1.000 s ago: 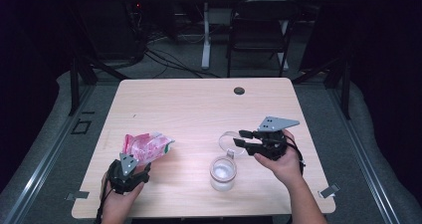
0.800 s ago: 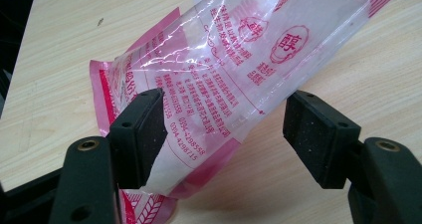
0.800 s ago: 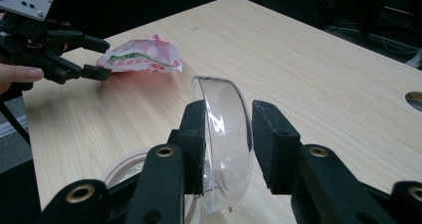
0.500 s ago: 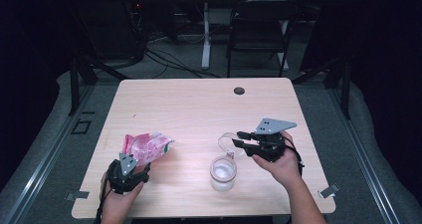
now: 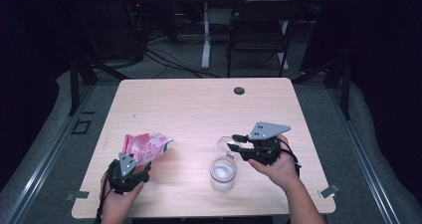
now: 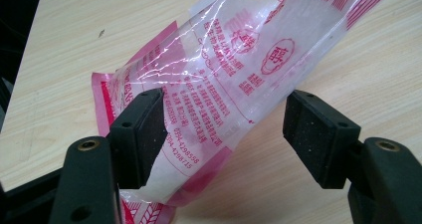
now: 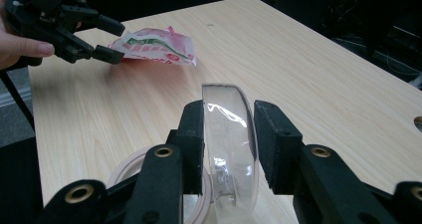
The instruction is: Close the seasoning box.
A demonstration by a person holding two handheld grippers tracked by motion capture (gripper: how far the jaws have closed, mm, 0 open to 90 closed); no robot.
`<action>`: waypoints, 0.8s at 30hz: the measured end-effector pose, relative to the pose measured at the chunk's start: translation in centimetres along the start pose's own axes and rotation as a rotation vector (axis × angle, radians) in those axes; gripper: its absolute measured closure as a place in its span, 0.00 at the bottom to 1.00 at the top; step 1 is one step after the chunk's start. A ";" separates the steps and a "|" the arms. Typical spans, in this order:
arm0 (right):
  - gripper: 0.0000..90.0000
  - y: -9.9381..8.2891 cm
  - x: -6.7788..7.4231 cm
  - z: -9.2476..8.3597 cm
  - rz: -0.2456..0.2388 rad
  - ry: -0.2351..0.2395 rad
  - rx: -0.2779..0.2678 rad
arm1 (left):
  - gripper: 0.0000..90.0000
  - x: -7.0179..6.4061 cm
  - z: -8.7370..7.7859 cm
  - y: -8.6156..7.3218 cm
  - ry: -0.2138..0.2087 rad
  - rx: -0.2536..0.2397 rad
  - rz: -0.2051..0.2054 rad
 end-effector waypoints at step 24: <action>0.65 0.5 3.6 2.3 -0.153 -0.035 0.029 | 0.37 -0.6 0.1 0.5 -0.018 -0.015 0.021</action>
Point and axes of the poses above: each handheld gripper's, and its own axes: z roughly forward along the jaws, y roughly out of its top, x roughly to its left, the point moved 7 cm from there along z, roughly forward along the jaws, and after that the axes turned 14 degrees about x, right-handed, at the moved point
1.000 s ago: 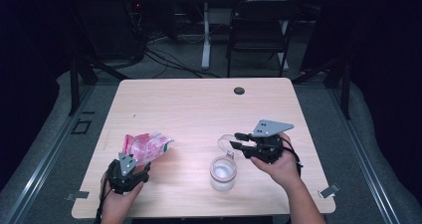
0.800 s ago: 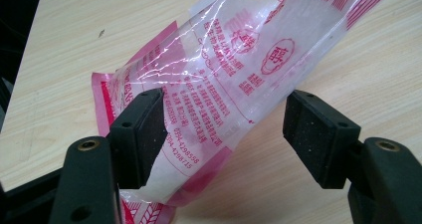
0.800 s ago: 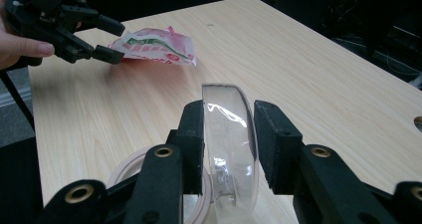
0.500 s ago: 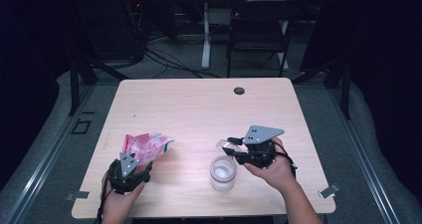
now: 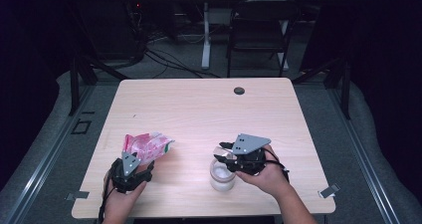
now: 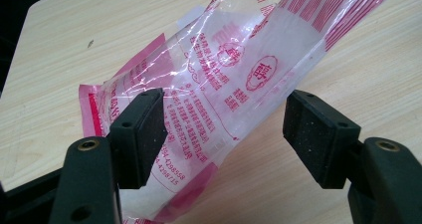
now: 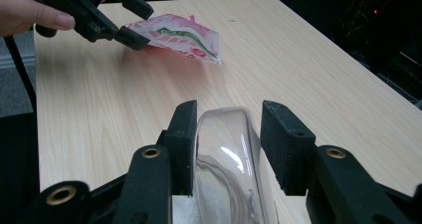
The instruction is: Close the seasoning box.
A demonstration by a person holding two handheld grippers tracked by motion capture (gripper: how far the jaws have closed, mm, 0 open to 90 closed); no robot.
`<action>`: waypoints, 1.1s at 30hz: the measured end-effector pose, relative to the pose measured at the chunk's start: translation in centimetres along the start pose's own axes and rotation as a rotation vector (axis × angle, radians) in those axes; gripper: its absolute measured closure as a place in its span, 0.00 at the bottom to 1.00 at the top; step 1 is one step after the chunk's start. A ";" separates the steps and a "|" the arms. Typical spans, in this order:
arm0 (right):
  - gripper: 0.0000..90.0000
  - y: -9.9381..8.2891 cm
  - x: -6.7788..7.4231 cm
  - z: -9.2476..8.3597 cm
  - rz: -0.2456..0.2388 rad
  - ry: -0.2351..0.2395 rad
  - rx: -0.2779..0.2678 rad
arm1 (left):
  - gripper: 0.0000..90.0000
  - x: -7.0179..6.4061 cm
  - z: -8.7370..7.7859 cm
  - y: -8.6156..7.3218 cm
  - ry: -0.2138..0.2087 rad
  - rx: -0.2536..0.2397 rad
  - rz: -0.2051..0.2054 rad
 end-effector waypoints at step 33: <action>0.55 -0.5 1.0 1.0 -0.014 0.032 0.028 | 0.37 -1.1 0.3 0.5 -0.025 -0.004 0.048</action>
Point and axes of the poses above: each handheld gripper's, and its own axes: z roughly forward along the jaws, y roughly out of its top, x roughly to its left, the point moved 7 cm from there along z, roughly forward along the jaws, and after that the axes turned 14 degrees about x, right-handed, at the moved point
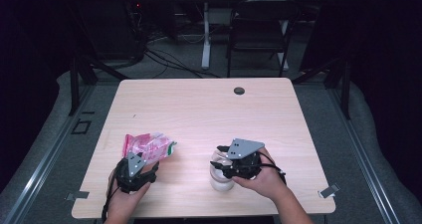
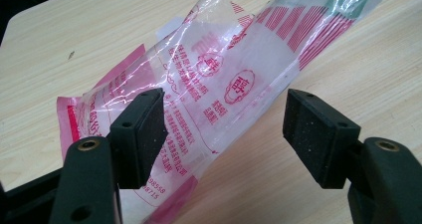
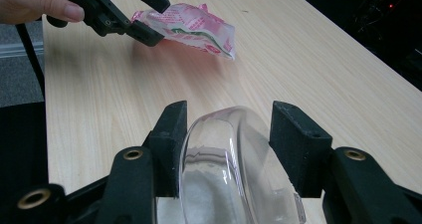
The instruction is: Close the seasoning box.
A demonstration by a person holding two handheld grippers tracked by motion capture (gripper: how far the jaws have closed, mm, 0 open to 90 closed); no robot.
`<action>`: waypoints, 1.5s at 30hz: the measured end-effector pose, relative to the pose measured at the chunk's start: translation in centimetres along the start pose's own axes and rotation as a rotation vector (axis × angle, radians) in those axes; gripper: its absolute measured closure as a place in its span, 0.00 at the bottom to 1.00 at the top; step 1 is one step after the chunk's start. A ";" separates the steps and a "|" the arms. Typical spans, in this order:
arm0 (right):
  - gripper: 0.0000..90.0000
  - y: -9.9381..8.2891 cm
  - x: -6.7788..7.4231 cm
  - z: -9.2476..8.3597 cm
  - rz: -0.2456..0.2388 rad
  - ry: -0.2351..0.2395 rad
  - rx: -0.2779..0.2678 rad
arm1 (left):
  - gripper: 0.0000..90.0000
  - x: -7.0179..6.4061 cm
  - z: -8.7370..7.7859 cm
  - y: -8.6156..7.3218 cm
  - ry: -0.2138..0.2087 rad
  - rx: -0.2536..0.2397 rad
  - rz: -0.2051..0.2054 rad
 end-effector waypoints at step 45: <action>0.47 0.0 -0.9 -0.8 0.065 0.018 -0.036 | 0.37 -0.6 -0.2 0.2 -0.009 -0.015 0.019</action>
Point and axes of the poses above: each handheld gripper's, and its own axes: z roughly forward along the jaws, y roughly out of its top, x roughly to its left, the point moved 7 cm from there along z, roughly forward along the jaws, and after that the axes turned 14 degrees about x, right-handed, at the moved point
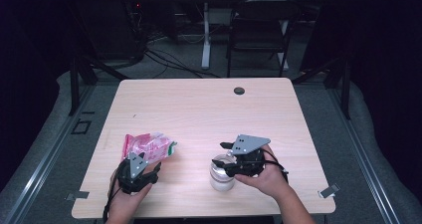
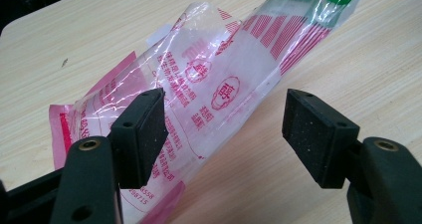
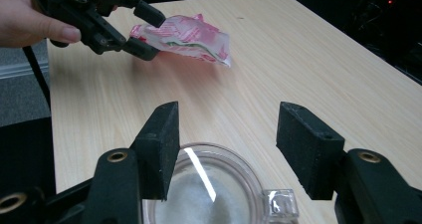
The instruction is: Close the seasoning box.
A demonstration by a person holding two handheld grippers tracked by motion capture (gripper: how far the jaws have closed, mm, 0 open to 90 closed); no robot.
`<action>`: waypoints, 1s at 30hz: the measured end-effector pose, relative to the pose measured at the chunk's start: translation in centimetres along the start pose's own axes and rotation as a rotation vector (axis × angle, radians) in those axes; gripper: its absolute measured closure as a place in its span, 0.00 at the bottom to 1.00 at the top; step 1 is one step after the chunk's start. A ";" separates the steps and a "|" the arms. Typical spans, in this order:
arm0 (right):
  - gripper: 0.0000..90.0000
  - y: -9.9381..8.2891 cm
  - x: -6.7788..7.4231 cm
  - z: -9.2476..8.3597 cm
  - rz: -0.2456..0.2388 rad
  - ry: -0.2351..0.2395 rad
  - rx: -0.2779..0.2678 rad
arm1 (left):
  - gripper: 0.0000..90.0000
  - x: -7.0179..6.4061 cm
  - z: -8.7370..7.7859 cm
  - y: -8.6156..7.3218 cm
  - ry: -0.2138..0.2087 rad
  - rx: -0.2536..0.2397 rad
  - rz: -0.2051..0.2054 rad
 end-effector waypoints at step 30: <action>0.51 -7.7 -9.7 0.2 0.466 -0.235 0.062 | 0.37 -0.1 0.2 -0.1 0.002 0.007 0.004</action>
Point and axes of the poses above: each handheld gripper's, and its own axes: z roughly forward along the jaws, y roughly out of its top, x roughly to its left, the point moved 7 cm from there along z, roughly forward along the jaws, and after that the axes turned 14 degrees about x, right-handed, at the moved point
